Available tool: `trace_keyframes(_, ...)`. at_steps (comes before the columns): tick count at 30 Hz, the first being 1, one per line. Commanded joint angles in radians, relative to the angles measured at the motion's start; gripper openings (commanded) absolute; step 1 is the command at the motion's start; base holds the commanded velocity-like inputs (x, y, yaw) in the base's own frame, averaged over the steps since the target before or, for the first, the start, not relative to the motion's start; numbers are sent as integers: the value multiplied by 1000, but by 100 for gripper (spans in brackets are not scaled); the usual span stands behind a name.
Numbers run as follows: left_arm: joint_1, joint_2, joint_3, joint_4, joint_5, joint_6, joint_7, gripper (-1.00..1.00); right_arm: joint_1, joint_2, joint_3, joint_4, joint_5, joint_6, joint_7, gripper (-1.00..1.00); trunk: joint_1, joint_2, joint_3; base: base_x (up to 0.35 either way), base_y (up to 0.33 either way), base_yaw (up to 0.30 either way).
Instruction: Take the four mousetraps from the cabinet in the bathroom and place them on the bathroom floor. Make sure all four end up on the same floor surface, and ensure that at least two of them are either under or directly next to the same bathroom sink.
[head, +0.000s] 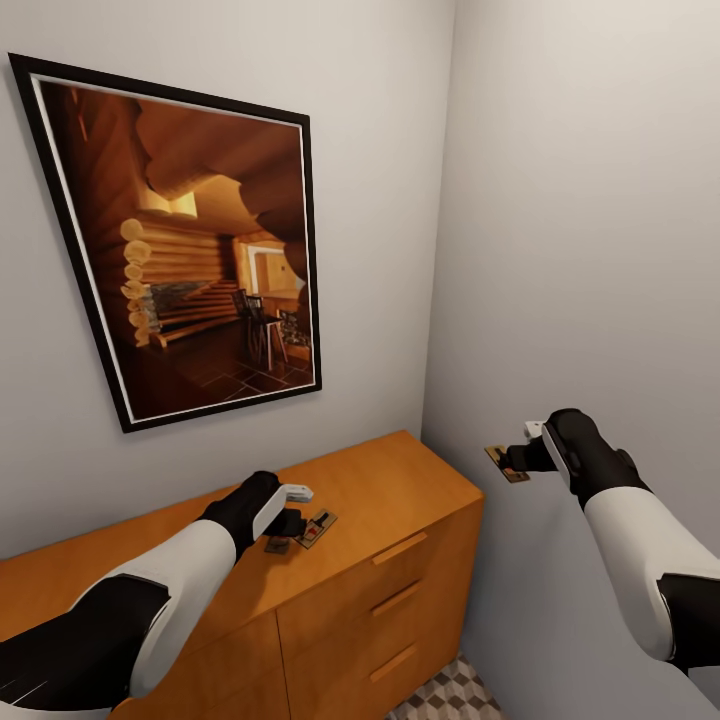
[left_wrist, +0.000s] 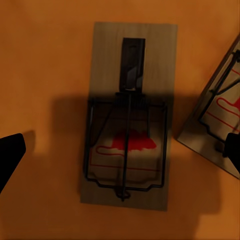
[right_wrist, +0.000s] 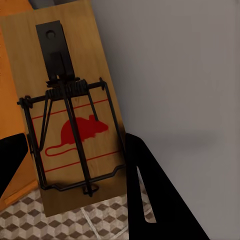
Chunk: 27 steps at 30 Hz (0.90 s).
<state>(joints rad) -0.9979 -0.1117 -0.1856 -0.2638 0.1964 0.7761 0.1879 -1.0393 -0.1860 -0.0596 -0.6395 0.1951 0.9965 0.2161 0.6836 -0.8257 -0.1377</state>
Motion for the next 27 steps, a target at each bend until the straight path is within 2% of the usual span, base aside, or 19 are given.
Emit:
trace_keyframes(1,-1,0,-6,-1,11,4,7,100,-1,0,-3,-1,10,2,9,-100,0,-1,-2,0,0,0)
trace_keyframes(27,0,-2,-6,-1,11,5,6,100,-1,0,-3,0,9,2,14,-100,0,-1,-2,0,0,0)
